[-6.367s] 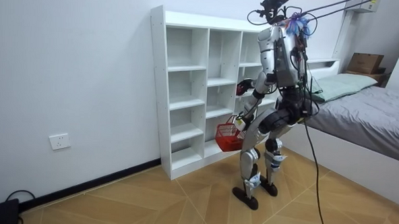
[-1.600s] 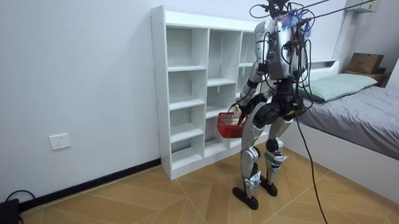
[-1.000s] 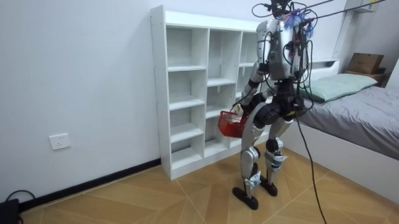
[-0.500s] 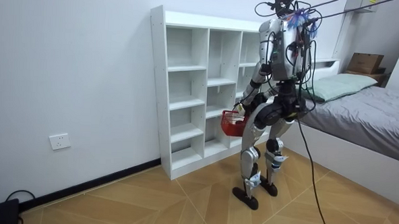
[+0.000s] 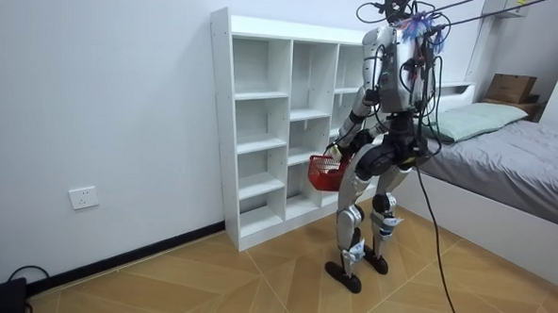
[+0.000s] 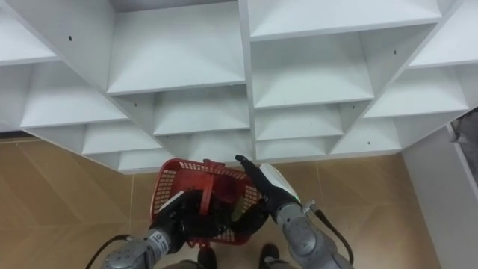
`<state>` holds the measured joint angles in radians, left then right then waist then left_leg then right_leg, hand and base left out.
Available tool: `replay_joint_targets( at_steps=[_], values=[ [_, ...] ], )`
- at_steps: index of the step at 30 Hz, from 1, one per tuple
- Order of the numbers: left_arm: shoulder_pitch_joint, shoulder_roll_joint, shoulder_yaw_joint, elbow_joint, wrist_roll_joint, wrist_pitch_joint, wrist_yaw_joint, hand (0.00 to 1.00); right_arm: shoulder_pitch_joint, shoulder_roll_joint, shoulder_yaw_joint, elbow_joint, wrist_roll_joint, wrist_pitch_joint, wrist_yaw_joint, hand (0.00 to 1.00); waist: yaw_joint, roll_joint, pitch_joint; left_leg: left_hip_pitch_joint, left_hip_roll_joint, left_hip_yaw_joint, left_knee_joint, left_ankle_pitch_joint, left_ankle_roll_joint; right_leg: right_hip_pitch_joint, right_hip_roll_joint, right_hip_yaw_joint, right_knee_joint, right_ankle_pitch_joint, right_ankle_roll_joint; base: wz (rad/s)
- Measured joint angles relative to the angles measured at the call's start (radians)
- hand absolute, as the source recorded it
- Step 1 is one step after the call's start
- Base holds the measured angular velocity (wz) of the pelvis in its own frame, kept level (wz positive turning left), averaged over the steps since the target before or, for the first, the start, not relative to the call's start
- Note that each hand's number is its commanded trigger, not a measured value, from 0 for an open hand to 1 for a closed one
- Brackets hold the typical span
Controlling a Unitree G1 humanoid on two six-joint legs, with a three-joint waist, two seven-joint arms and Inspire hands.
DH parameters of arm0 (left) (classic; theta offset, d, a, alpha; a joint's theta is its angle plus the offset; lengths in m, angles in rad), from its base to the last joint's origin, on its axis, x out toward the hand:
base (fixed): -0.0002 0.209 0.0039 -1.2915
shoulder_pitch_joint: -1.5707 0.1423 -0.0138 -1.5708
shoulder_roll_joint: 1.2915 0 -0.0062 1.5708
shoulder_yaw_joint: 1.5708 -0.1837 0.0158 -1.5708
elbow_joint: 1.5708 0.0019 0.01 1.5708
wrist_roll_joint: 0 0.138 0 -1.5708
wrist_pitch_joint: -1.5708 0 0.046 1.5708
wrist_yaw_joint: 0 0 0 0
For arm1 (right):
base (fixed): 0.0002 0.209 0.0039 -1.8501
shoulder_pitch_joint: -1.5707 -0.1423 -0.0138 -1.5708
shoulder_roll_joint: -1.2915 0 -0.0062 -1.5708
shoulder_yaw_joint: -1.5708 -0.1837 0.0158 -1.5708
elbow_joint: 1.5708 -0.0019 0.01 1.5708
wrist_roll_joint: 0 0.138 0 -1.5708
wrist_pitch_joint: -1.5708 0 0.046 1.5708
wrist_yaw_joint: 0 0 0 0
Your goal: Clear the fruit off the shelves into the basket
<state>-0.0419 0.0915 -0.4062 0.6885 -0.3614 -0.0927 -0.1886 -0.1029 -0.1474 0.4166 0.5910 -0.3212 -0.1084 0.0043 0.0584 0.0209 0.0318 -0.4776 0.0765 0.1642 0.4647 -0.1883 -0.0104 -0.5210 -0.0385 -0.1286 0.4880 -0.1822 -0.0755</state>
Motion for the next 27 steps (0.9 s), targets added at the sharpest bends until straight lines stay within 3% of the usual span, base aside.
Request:
replay_joint_targets(
  at_steps=[4,9,13,19,22,27],
  values=[
    [0.002,0.001,0.002,0.000,0.000,0.000,0.000,1.00,0.006,0.001,-0.002,0.001,0.002,0.000,0.000,0.00,-0.002,-0.001,0.0003,0.008,-0.001,-0.001,0.000,0.000,0.000,0.009,0.000,-0.002,-0.002,0.001,0.000,0.00],
    [0.005,0.019,0.003,0.012,0.002,0.000,0.000,1.00,0.006,-0.003,-0.002,0.043,0.004,0.000,0.000,0.00,-0.002,-0.017,-0.0015,0.052,-0.003,0.000,-0.019,0.000,0.000,0.049,0.000,-0.001,-0.013,-0.001,0.002,0.00],
    [0.003,0.025,0.015,0.080,0.004,0.000,0.001,1.00,0.017,-0.015,-0.010,0.069,0.037,-0.003,-0.004,0.00,-0.005,-0.023,-0.0031,0.093,-0.002,0.001,-0.037,0.000,0.000,0.101,0.006,-0.006,-0.047,0.003,0.008,0.01],
    [0.022,0.055,0.050,0.100,0.005,-0.001,0.012,1.00,0.060,-0.027,-0.047,0.066,0.046,-0.017,-0.038,0.00,-0.010,-0.025,-0.0076,0.138,-0.003,-0.003,-0.068,0.000,0.000,0.155,0.008,-0.015,-0.086,0.012,0.012,0.04],
    [0.052,0.074,0.063,0.105,0.030,-0.002,0.012,1.00,0.086,-0.049,-0.049,0.064,0.054,-0.035,-0.050,0.00,-0.015,-0.022,-0.0166,0.202,-0.007,-0.002,-0.108,0.000,0.000,0.213,0.010,-0.013,-0.117,0.012,0.016,-0.01],
    [0.099,0.079,0.110,0.133,0.053,-0.003,0.027,1.00,0.128,-0.053,-0.091,0.061,0.059,-0.048,-0.070,0.00,-0.028,-0.026,-0.0278,0.296,-0.019,-0.002,-0.166,0.002,-0.002,0.301,0.012,-0.011,-0.166,0.009,0.024,-0.01]
  ],
)
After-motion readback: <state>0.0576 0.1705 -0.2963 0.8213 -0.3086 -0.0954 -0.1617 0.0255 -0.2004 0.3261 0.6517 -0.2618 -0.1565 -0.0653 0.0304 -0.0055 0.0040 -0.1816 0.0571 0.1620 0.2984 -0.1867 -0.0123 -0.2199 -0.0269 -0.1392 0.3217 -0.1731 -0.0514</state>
